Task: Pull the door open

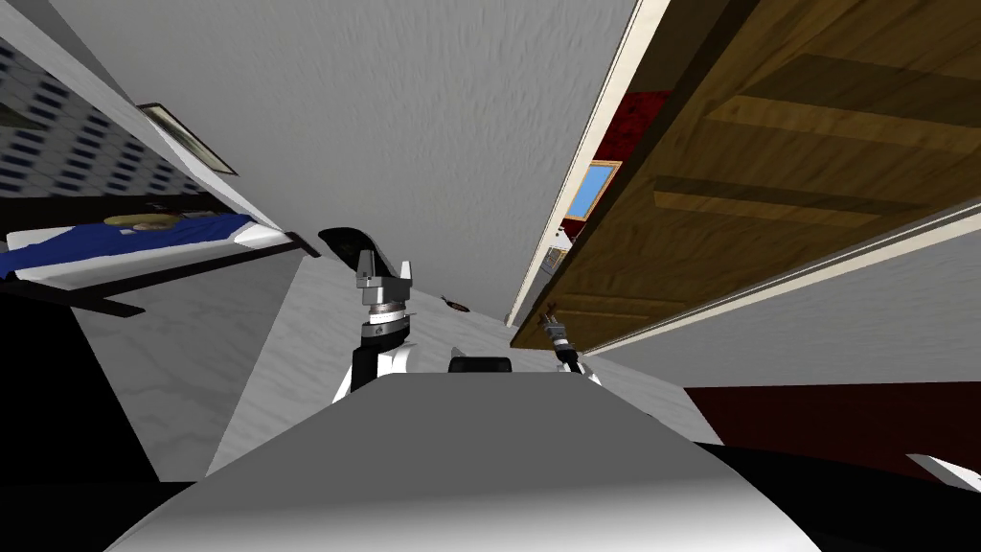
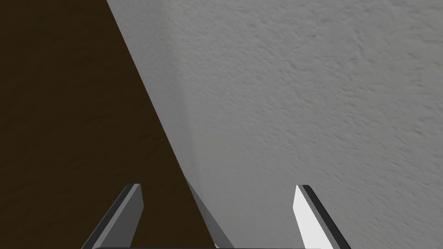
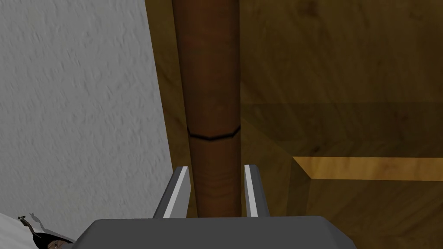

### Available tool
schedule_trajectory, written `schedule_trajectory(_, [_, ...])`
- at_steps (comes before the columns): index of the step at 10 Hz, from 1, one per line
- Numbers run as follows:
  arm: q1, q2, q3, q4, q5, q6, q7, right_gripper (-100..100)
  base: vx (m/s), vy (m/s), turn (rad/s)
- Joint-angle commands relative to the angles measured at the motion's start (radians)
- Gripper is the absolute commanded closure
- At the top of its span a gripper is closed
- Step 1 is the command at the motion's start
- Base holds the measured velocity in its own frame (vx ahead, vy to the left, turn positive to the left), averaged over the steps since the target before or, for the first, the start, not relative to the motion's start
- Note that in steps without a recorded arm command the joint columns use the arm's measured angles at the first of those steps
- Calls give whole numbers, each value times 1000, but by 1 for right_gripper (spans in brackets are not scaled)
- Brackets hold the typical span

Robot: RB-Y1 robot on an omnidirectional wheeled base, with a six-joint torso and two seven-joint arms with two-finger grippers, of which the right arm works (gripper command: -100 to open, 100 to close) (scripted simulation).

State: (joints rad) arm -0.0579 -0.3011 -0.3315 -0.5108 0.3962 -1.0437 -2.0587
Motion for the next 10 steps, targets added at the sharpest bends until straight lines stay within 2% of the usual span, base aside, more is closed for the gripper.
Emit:
schedule_trajectory(1, [18,-11,12,-5,24,-26,-26,100,-228,-61,43])
schedule_trajectory(2, [24,-15,18,-7,35,-38,-38,100,-237,-39,18])
schedule_trajectory(3, [15,-12,14,-2,27,-31,-26,100,-112,-18,2])
schedule_trajectory(4, [33,-19,28,-7,53,-61,-47,100,-163,-78,41])
schedule_trajectory(8, [68,-40,56,-22,111,-132,-92,100,-215,-120,45])
schedule_trajectory(10, [68,-40,56,-22,111,-132,-92,100,-90,-43,-5])
